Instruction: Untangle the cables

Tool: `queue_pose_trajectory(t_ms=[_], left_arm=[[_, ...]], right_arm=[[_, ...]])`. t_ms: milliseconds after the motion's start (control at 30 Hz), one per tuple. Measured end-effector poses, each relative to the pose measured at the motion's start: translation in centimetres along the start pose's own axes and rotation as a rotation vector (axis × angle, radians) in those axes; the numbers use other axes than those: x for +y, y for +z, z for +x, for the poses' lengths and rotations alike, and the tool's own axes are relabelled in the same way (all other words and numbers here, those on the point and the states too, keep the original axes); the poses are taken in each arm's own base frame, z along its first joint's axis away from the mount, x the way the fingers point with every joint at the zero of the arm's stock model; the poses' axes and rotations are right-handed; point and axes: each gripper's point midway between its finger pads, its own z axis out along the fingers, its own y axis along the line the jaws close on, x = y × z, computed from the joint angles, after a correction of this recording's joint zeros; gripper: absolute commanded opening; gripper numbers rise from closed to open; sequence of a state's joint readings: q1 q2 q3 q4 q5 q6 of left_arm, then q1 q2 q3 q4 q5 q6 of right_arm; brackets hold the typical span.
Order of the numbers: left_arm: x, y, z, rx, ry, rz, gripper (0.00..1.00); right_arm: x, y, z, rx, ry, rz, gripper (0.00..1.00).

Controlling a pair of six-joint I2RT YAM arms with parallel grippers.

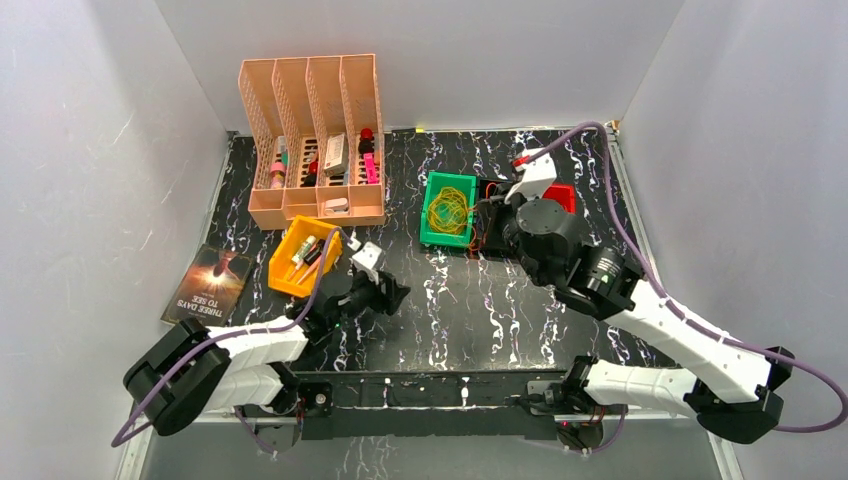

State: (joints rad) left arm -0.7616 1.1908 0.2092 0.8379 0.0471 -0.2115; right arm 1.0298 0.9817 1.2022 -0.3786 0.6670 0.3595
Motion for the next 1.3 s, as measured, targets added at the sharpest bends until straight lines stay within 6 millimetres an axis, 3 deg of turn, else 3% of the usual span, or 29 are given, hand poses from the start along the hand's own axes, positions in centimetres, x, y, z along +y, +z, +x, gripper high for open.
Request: queue_pose_trajectory(t_ms=[300,467,600,733,1000,1300], left_arm=[[1.7,0.7,-2.8,0.056,-0.042,-0.154,0.73],[1.8,0.4,-2.2,0.116,-0.057,-0.17,0.76],[2.0,0.0,-1.8,0.149,-0.057,-0.186,0.78],[1.8,-0.4,-2.3,0.134,-0.065,-0.183,0.85],[1.7,-0.9,-2.7,0.125,-0.084,-0.186,0.88],[1.7,-1.1,-2.2,0.145,-0.102,-0.193,0.89]], right_arm=[[-1.9,1.4,-0.7,0.052,-0.101,0.118,0.0],[-7.5,4.0,-0.5,0.127,-0.062,0.217,0.0],[-10.9,4.4,-0.9,0.137,-0.023,0.281,0.0],[-11.4,4.3,-2.1,0.113,-0.007,0.282,0.0],[-12.6,4.1,-6.2,-0.006,0.015,0.311,0.0],[-15.7,5.1,-7.5,-0.052,0.031,0.382,0.0]])
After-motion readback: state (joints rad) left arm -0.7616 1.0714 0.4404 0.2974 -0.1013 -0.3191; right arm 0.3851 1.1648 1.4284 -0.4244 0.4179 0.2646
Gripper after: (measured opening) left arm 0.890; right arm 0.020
